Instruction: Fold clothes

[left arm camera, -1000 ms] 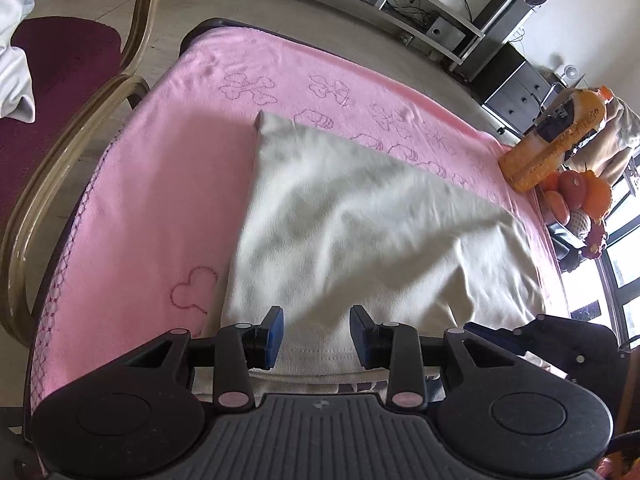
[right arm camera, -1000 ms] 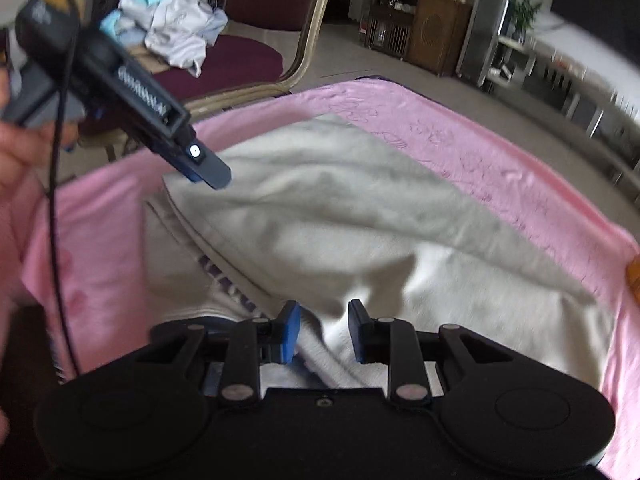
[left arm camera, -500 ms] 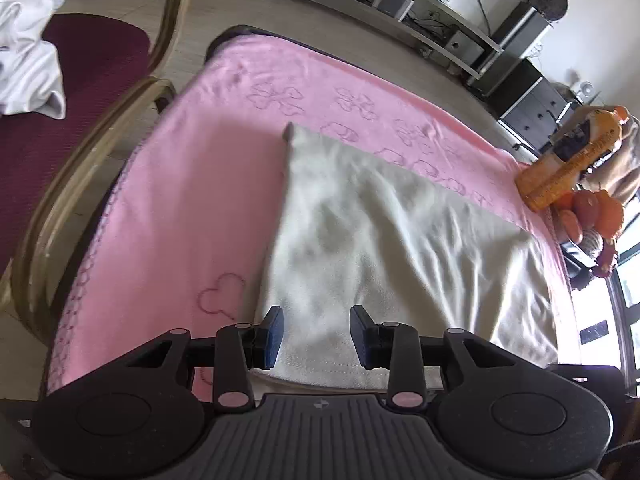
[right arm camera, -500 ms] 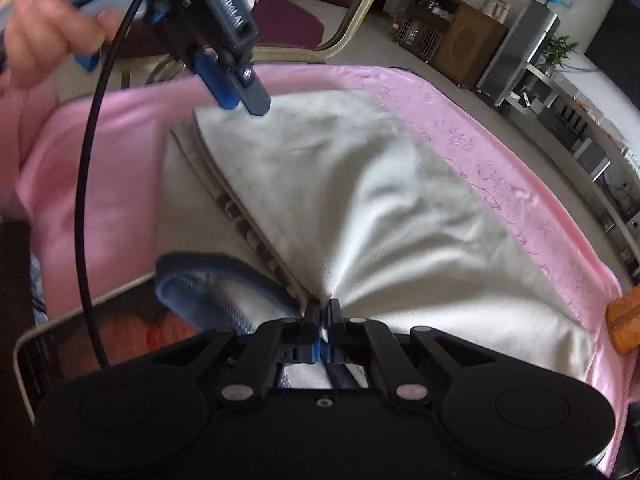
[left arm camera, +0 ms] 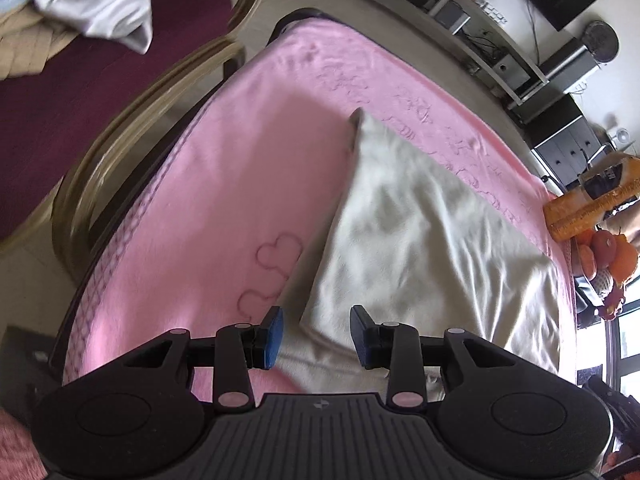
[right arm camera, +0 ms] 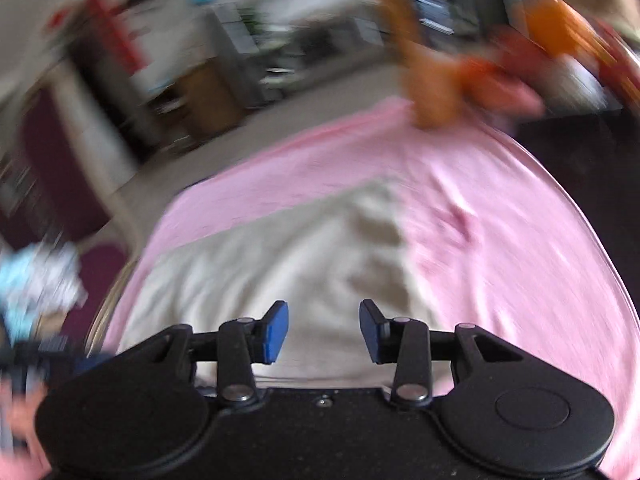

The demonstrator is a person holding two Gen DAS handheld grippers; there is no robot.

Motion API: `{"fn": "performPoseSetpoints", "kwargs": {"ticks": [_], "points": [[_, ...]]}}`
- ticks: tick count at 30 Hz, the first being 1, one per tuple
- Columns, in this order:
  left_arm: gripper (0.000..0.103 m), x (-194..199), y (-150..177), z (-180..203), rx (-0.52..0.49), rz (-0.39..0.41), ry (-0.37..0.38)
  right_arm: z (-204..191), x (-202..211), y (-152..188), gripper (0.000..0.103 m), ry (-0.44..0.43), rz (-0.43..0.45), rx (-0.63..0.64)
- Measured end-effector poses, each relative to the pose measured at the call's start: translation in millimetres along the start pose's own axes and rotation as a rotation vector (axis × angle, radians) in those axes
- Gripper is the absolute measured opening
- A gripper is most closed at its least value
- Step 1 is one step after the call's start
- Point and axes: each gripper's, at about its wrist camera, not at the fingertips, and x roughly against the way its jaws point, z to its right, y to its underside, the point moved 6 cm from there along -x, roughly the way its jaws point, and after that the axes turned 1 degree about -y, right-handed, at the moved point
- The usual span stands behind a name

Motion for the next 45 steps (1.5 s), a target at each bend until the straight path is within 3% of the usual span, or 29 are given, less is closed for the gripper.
{"fn": "performPoseSetpoints", "kwargs": {"ticks": [4, 7, 15, 22, 29, 36, 39, 41, 45], "points": [[0.033, -3.3, 1.1, 0.4, -0.001, 0.006, -0.008, 45.8, -15.8, 1.8, 0.038, 0.059, -0.046, -0.264], [0.033, -2.6, -0.8, -0.4, 0.007, 0.017, 0.004, 52.5, -20.7, 0.8, 0.038, 0.059, -0.036, -0.319], [0.029, -5.4, -3.6, -3.4, 0.068, 0.002, 0.061, 44.4, -34.2, 4.3, 0.038, 0.041, -0.080, -0.332], [0.025, -13.1, -4.5, -3.2, 0.082, -0.018, 0.050, 46.9, -31.3, 7.5, 0.037, 0.063, -0.071, -0.332], [0.021, -19.0, -2.4, 1.0, 0.060, -0.025, 0.023, 57.8, -35.0, 7.3, 0.028, 0.089, -0.072, -0.371], [0.019, -20.8, 0.8, 5.7, 0.007, -0.025, -0.007, 46.3, -59.1, 4.7, 0.023, 0.168, -0.111, -0.279], [0.006, -17.6, 1.8, 8.7, -0.036, -0.012, -0.039, 35.7, -58.3, 6.2, 0.008, 0.211, -0.105, -0.184], [0.005, -7.5, -2.3, 10.3, -0.030, 0.014, -0.016, 31.3, -50.1, 3.5, 0.008, 0.180, -0.078, -0.186], [0.004, 19.9, -15.9, 5.4, 0.059, 0.057, 0.129, 32.7, -12.8, -17.2, 0.007, -0.101, 0.029, -0.404]]}}
